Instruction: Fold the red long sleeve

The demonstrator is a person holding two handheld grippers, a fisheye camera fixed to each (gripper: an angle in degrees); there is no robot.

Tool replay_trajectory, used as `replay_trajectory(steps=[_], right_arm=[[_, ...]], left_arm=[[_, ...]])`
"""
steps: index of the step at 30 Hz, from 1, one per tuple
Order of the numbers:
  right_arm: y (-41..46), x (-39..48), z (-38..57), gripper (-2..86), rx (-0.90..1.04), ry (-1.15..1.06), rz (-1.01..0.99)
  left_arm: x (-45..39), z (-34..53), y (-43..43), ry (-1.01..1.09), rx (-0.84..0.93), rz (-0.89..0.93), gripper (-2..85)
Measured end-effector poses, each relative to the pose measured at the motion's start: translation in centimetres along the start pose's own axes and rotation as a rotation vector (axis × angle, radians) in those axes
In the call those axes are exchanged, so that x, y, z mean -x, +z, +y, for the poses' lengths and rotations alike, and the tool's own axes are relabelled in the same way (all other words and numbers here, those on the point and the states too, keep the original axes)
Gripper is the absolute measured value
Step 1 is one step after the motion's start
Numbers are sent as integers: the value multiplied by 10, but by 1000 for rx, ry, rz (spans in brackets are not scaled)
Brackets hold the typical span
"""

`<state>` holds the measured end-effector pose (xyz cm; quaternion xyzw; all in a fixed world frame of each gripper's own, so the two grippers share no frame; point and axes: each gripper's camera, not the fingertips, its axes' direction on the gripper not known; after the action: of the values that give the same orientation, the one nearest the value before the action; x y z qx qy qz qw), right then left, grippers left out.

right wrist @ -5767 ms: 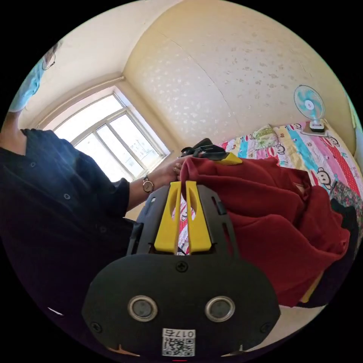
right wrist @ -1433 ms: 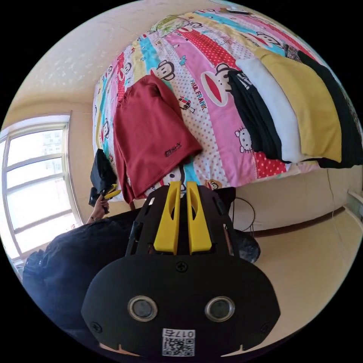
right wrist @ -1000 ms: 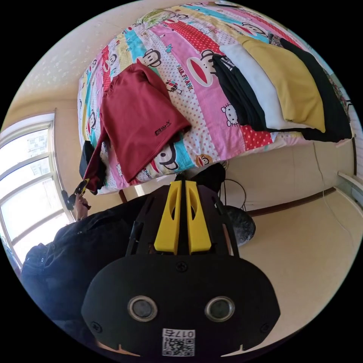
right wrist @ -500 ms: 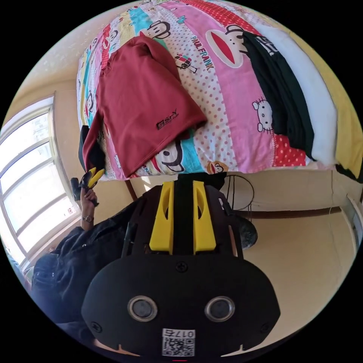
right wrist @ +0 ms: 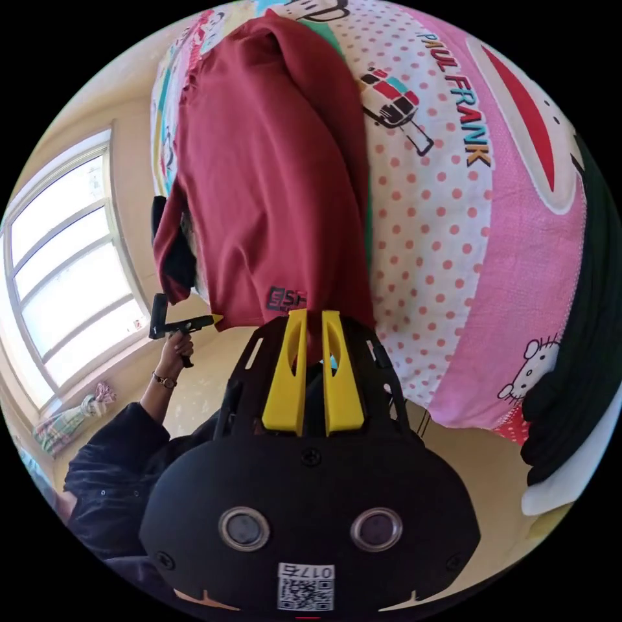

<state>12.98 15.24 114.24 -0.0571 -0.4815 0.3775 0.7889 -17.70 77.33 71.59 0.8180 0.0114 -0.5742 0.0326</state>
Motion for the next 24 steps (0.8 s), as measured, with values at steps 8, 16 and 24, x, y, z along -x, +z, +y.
replay_trajectory(steps=[8,16,24], right_arm=[[-7,-14,68,29,70,-76,16],[-13,-79,43,76,-170,163,-87],[-121,-59,52,40,-24,-52,174]], left_arm=[[57,81,-58,-306,-245,-9,54],[57,108,-40,-313,-162,12,61],[49,111,-35,-240,-108,-15,62]])
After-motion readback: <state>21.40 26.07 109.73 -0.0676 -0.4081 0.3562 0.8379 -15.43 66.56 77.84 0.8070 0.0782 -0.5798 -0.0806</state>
